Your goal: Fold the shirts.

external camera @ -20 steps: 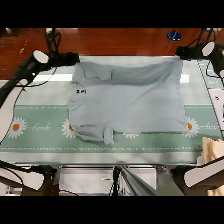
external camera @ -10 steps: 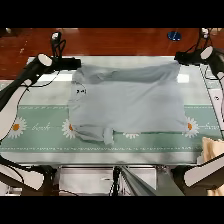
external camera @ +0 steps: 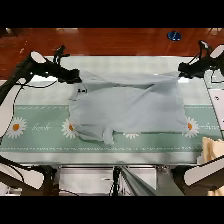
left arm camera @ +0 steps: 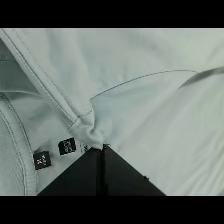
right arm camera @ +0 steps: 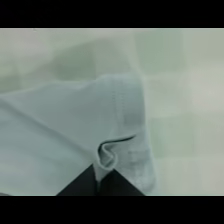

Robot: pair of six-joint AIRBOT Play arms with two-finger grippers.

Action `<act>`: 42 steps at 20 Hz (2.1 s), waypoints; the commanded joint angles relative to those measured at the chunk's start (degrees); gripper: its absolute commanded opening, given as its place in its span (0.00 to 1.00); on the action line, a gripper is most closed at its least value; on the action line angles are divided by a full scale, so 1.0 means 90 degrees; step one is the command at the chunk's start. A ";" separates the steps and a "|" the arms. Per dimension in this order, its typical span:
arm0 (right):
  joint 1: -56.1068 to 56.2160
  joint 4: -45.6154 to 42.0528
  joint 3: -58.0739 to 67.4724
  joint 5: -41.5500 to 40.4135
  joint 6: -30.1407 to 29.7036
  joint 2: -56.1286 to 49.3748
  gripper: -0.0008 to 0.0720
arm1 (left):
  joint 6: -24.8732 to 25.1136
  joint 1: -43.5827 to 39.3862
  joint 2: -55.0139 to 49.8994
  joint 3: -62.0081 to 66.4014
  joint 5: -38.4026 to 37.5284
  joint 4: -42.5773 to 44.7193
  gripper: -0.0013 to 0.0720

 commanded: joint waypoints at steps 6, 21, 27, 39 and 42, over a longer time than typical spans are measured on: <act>-0.0070 0.0704 0.0000 0.0539 -0.0568 -0.0073 0.47 | -0.0219 0.0257 -0.0350 0.0379 -0.0913 0.0036 0.64; -0.2844 0.1477 -0.3927 0.1098 -0.1603 0.3164 0.65 | 0.0442 0.2443 0.3796 -0.5785 -0.2086 -0.0386 0.81; -0.2844 0.1469 -0.3932 0.1120 -0.1598 0.3427 0.65 | 0.0155 0.1129 0.3789 -0.6144 -0.1105 -0.0420 0.81; -0.2844 0.1474 -0.3932 0.0959 -0.1545 0.3954 0.64 | -0.0532 0.0172 0.2798 -0.6142 0.1236 -0.0495 0.29; -0.2844 0.1469 -0.3932 0.0976 -0.1438 0.4005 0.64 | 0.0000 0.0175 0.2732 -0.6142 0.0950 -0.0493 0.05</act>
